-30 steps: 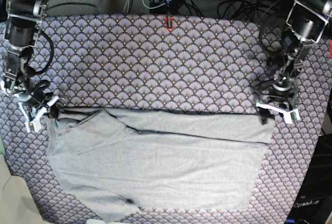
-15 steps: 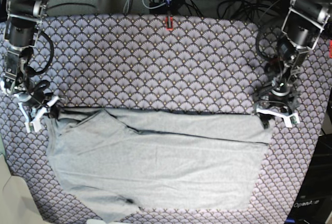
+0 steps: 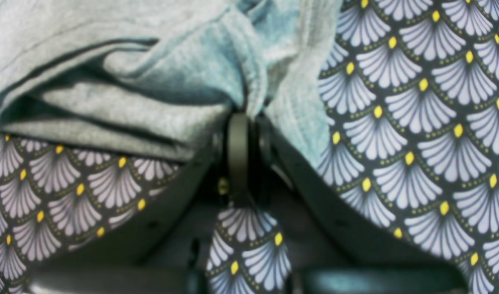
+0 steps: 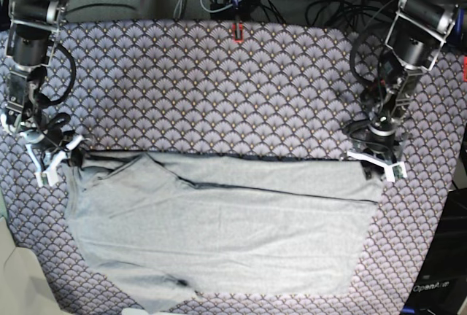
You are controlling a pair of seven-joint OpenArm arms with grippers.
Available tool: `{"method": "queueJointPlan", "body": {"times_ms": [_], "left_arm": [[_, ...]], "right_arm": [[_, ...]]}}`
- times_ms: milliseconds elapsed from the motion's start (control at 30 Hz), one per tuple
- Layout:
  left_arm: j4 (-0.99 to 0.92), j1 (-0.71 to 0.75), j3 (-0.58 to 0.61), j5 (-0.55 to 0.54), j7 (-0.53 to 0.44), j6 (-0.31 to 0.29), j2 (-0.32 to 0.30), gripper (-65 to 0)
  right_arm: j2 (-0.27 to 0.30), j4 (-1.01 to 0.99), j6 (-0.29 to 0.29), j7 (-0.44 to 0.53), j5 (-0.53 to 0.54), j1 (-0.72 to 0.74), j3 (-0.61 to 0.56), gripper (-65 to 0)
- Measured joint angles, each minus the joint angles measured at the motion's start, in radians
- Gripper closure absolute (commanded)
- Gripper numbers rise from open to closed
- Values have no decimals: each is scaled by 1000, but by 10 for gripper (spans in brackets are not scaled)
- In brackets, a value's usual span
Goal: Fold the T-shirt properly
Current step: 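Lower the folded shoulder edge onto the shirt body with both grippers, then drag the folded edge back toward the collar side with both grippers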
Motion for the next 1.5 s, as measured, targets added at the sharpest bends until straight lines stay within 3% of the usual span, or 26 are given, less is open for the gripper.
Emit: {"method": "queueJointPlan", "body": {"times_ms": [133, 333, 467, 1000, 1200, 1500], "left_arm": [[0, 0, 0, -4, 3, -8, -1, -2], [13, 3, -1, -8, 38, -18, -26, 0], [98, 15, -2, -12, 143, -14, -65, 0], [308, 131, -1, -15, 157, -14, -190, 0], [322, 140, -1, -158, 153, -25, -265, 0], [376, 186, 2, -176, 161, -32, -321, 0]], "right_arm": [[0, 0, 0, 0, 0, 0, 0, -13], [3, 0, 29, 12, 3, -17, 0, 0], [5, 9, 29, 27, 5, -35, 1, 0], [18, 327, 39, -43, 0, -236, 10, 0], [37, 331, 41, -41, 2, -241, 67, 0], [39, 372, 60, -55, 10, -338, 138, 0]]}}
